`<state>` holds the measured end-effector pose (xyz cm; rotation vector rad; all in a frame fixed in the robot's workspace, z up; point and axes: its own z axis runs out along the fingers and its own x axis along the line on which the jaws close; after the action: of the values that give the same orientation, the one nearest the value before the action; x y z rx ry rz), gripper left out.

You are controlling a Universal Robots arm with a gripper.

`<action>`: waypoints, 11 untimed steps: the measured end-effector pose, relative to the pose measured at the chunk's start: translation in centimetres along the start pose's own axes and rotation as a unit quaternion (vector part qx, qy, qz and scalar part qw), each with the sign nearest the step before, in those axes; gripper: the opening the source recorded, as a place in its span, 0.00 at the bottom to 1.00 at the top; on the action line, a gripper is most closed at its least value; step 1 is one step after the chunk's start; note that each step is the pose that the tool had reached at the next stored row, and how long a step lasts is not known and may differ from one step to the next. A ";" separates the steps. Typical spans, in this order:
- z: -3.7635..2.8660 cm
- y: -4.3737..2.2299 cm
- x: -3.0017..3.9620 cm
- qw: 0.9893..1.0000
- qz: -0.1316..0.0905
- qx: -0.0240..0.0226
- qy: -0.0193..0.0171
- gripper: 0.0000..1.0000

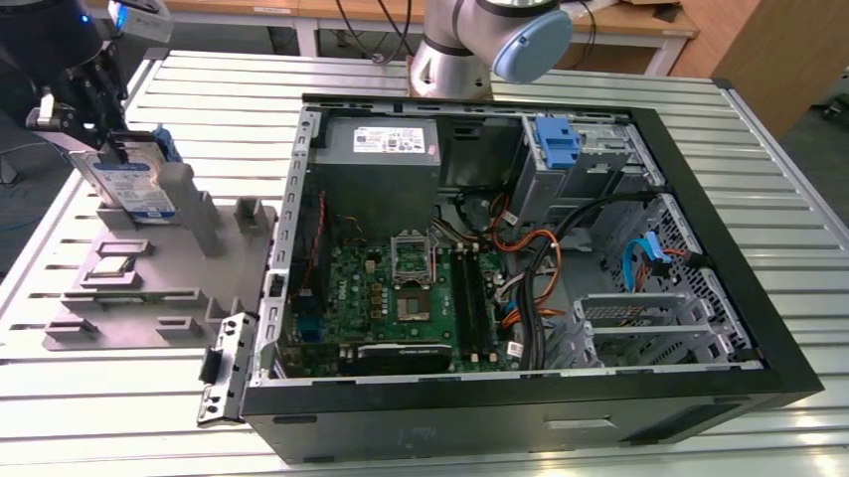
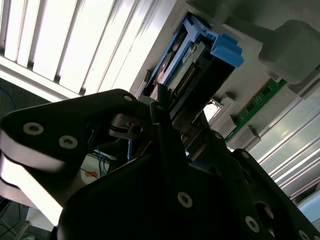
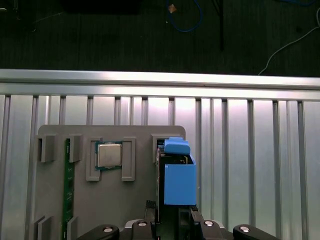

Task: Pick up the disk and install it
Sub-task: 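Pick up the disk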

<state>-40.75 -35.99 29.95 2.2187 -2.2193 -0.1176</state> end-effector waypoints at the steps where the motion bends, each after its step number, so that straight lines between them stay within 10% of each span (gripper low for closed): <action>1: 0.00 0.00 0.00 1.000 0.000 0.000 0.000 0.35; 11: -1.31 0.07 -0.07 1.000 0.000 0.000 0.000 0.35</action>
<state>-40.75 -35.99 31.26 2.2182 -2.2197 -0.1176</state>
